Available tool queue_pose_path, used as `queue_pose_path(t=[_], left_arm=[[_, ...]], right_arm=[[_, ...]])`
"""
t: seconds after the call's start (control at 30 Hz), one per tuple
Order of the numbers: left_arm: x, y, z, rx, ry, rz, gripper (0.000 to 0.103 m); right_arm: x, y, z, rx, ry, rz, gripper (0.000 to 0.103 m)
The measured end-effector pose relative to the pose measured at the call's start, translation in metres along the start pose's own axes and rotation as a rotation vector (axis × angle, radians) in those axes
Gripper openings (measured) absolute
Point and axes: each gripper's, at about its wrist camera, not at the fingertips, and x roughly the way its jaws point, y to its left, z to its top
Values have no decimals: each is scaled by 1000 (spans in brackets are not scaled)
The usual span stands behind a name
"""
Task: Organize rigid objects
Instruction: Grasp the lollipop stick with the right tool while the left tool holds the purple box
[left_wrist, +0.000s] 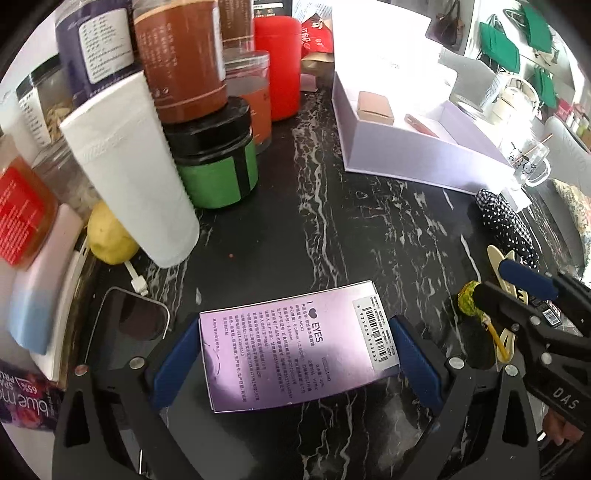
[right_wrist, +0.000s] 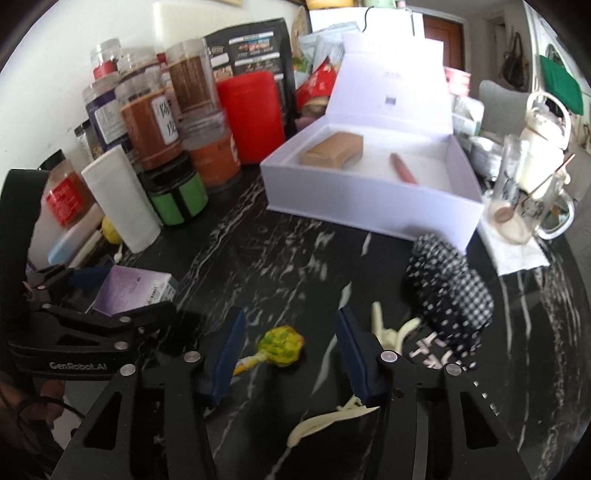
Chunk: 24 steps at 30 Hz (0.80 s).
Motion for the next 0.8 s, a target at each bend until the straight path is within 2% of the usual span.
queue_pose_path(t=[0.23,0.33,0.4,0.57,0.77,0.8], left_arm=[[-2,-1,-3,-4,-8,-7,100],[-3,-3,-3,-6,-12,-13,100],[-6,-4,-4,-8,-25,-12,100],[-16,-8,-5,-9,-50,-6,100],[-24,-10,-8,-13,-72,-6,100],[-24,-10,-8,-14,-70,-5,100]], right_arm=[[9,-2,-10,40,59,18,49],[12,-3,-14,46,82,11,37],[14,-3,-15,56,97,24,21],[6,2,-19,27,54,19,6],[1,-1,-23,29,42,17,6],[2,-2,-23,33,43,16,9]])
